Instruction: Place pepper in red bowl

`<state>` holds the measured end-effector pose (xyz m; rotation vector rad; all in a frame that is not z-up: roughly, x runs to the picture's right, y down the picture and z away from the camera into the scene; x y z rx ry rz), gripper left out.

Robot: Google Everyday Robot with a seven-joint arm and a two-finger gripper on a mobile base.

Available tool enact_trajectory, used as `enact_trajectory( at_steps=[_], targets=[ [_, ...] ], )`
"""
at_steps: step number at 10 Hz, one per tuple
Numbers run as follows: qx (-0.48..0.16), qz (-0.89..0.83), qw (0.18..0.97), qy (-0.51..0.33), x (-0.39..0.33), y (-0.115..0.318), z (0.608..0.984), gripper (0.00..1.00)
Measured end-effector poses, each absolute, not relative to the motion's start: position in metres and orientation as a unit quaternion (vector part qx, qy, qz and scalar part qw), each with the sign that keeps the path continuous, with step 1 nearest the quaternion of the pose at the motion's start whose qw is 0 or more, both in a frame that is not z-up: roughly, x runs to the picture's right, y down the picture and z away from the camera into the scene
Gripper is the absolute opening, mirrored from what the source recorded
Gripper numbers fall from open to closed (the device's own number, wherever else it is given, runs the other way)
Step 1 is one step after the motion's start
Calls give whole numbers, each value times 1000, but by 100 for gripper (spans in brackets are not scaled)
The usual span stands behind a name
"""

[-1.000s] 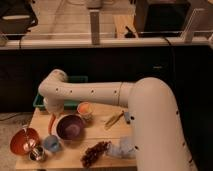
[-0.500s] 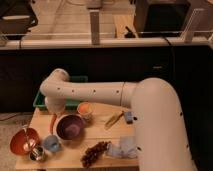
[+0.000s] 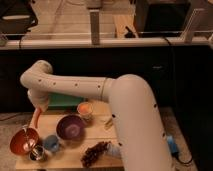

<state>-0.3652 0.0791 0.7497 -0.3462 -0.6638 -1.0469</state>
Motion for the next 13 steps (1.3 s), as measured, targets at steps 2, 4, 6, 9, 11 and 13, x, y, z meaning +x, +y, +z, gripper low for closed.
enact_trajectory(
  at_steps=[2, 4, 6, 9, 11, 13],
  targets=[
    [-158, -498, 792, -317, -401, 79, 749, 0],
    [-152, -507, 785, -321, -414, 83, 751, 0],
    [-141, -515, 778, -332, -425, 90, 752, 0],
    [-135, -558, 751, -327, -448, 114, 757, 14],
    [-140, -586, 737, -307, -450, 131, 768, 34],
    [-135, -594, 735, -297, -447, 137, 772, 53]
  ],
)
